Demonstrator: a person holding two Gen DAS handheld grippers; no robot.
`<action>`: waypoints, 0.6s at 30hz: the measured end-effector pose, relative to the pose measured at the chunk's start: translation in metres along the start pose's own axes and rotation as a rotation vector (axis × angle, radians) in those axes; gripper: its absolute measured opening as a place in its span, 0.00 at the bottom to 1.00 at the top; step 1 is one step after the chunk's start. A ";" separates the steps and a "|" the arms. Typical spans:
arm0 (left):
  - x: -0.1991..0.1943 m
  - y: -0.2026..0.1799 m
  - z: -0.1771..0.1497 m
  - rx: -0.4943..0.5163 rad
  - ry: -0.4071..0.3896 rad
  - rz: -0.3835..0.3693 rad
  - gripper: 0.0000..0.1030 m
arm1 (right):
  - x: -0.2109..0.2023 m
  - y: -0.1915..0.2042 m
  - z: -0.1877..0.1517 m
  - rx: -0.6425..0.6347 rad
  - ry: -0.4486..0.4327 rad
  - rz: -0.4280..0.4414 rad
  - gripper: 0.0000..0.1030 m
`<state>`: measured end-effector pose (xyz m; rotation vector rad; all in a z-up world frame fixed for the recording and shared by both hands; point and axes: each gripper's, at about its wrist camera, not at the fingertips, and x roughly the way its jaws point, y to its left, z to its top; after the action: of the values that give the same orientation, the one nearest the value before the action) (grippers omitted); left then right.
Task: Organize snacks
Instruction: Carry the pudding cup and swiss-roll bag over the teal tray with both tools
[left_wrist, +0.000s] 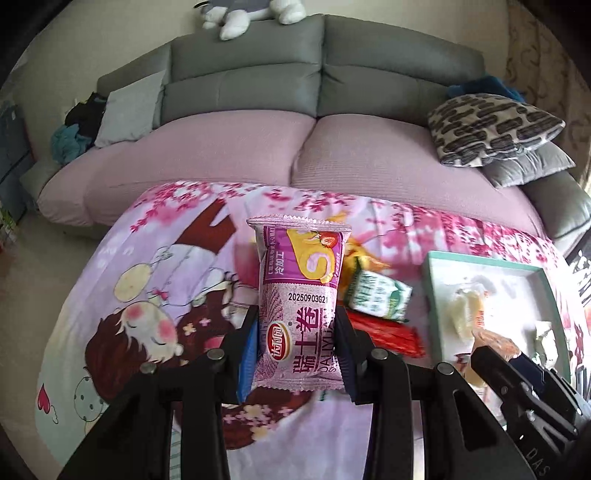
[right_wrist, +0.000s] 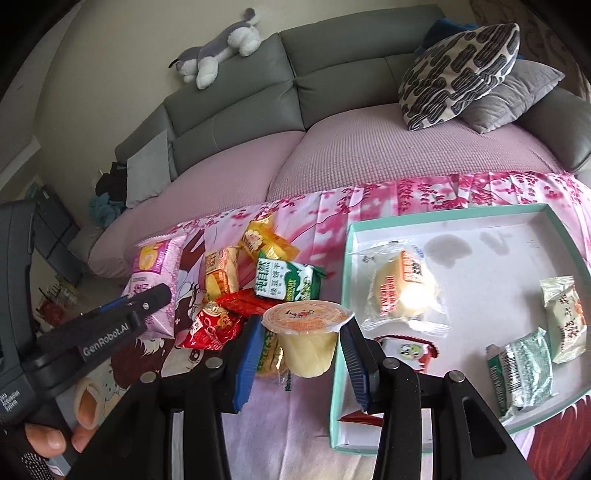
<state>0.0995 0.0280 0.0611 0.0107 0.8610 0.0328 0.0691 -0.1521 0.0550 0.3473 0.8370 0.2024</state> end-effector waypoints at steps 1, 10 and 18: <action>-0.002 -0.006 0.000 0.008 -0.004 -0.008 0.38 | -0.003 -0.005 0.001 0.008 -0.007 -0.004 0.44; -0.008 -0.080 -0.007 0.114 -0.017 -0.118 0.38 | -0.041 -0.077 0.010 0.121 -0.088 -0.145 0.44; -0.006 -0.157 -0.022 0.256 -0.014 -0.232 0.38 | -0.069 -0.136 0.013 0.208 -0.133 -0.253 0.44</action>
<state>0.0828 -0.1292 0.0473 0.1504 0.8432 -0.2944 0.0392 -0.3019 0.0597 0.4408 0.7639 -0.1432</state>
